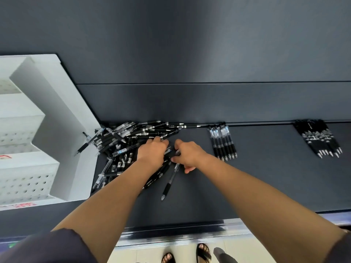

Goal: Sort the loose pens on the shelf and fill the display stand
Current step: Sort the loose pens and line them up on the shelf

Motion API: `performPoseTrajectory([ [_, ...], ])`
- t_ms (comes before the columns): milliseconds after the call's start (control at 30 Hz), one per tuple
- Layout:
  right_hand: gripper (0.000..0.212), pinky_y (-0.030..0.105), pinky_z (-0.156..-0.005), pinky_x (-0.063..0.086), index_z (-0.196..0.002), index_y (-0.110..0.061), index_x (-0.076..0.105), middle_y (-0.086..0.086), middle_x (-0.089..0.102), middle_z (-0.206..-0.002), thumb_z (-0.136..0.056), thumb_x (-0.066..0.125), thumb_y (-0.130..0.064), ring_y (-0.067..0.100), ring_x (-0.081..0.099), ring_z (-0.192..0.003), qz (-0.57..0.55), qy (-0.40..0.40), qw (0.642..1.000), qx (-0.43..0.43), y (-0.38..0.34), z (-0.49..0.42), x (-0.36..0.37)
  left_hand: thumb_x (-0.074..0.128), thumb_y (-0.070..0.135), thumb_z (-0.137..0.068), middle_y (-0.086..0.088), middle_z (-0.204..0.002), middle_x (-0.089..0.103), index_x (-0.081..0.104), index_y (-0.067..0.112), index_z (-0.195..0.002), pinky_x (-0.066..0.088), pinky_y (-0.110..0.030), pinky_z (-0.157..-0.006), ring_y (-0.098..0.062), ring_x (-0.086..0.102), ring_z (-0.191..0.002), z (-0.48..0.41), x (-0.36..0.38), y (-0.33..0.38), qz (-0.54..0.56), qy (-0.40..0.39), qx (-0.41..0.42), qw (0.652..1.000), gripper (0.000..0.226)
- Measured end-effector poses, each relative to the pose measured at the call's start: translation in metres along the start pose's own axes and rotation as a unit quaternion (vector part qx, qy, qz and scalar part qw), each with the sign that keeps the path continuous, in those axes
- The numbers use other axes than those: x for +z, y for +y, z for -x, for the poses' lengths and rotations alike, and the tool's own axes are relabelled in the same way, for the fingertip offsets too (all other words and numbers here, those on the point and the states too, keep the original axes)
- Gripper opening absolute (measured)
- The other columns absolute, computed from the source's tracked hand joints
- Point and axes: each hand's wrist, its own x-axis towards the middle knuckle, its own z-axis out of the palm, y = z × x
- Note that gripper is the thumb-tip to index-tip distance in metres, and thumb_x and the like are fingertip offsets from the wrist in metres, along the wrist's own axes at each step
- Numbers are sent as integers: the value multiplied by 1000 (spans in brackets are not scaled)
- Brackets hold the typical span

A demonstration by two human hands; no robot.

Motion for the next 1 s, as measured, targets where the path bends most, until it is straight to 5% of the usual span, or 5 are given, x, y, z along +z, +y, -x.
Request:
performPoseTrajectory([
  [233, 28, 35, -66, 61, -106, -22, 48, 6, 63, -94, -85, 52, -4, 24, 71, -66, -5, 20, 999, 28, -14, -4, 6, 55, 6, -85, -12, -122, 49, 36, 13, -126, 46, -38, -78, -32, 49, -114, -6, 0, 7, -18, -5, 6, 1000, 46],
  [500, 26, 30, -74, 43, -114, -13, 55, 17, 47, -120, -91, 46, -9, 35, 57, -100, 37, 86, 995, 31, -12, -7, 6, 55, -5, -83, -13, -123, 49, 38, 6, -127, 47, -37, -78, -29, 50, -114, -8, 3, 3, -35, 7, 14, 999, 49],
  [633, 33, 32, -71, 44, -117, -10, 51, 15, 44, -117, -88, 57, -27, 35, 57, -99, 41, 93, 994, 42, -13, -6, 8, 52, -6, -84, -14, -119, 52, 45, 4, -123, 48, -38, -79, -30, 53, -112, -11, 3, 1, -41, 12, 15, 999, 41],
  [1000, 30, 29, -65, 44, -111, -12, 46, 10, 54, -97, -84, 50, -1, 31, 60, -90, -63, 120, 989, 65, -14, -14, 8, 55, -9, -83, -14, -119, 50, 47, 4, -123, 48, -36, -79, -31, 54, -111, -14, 2, 4, -60, 3, 8, 998, 43],
])
